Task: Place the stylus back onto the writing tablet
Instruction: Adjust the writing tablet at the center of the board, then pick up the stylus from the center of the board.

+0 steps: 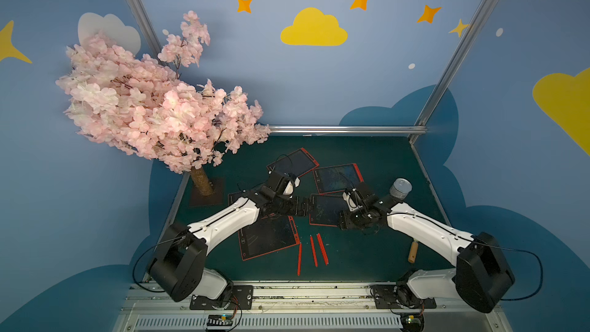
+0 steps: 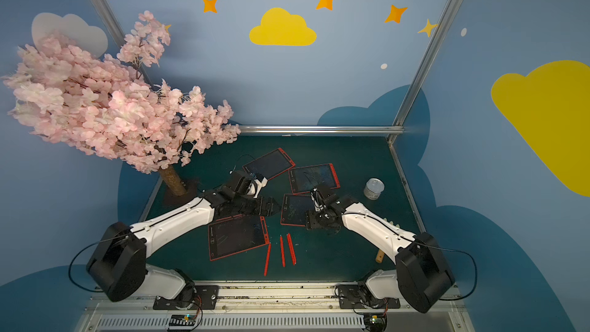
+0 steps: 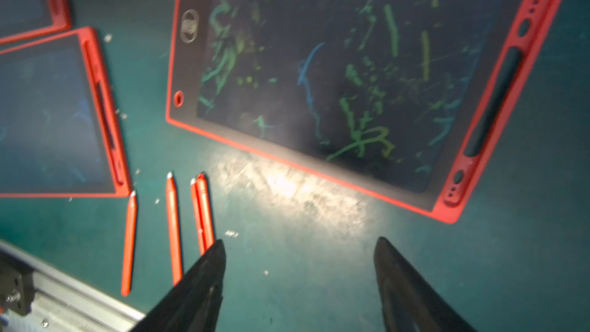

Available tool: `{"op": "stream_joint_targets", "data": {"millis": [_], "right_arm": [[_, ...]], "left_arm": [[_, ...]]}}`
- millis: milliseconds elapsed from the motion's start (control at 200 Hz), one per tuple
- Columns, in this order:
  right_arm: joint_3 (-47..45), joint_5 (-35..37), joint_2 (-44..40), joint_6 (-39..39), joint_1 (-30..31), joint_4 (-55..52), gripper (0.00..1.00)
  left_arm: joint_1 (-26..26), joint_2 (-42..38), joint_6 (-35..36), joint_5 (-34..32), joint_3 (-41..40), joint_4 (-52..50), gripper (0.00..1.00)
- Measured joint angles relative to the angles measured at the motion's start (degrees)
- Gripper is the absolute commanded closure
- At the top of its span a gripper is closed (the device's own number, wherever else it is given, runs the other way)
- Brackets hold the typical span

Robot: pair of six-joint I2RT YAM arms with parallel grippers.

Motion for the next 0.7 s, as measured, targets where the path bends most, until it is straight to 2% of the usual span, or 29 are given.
{"op": "stream_joint_targets", "data": {"millis": [175,305,546,701], "right_arm": [[-0.02,-0.55,-1.46,1.99,3.34,-0.35,0.65],[-0.09,-0.66,-1.44,3.45,6.05,-0.28,0.79],[-0.17,-1.05,-1.01,5.38,10.75,0.02,0.80],[-1.07,-2.03,-0.26,5.99,12.41,1.60,0.87]], "left_arm": [[-0.46,-7.63,1.11,1.33,-5.70,-0.61,0.00],[-1.20,-14.64,3.34,2.67,-8.92,-0.57,0.00],[-1.27,-22.40,6.60,4.42,-11.10,0.17,0.00],[-1.27,-23.43,8.87,3.43,-12.28,0.98,0.00]]}}
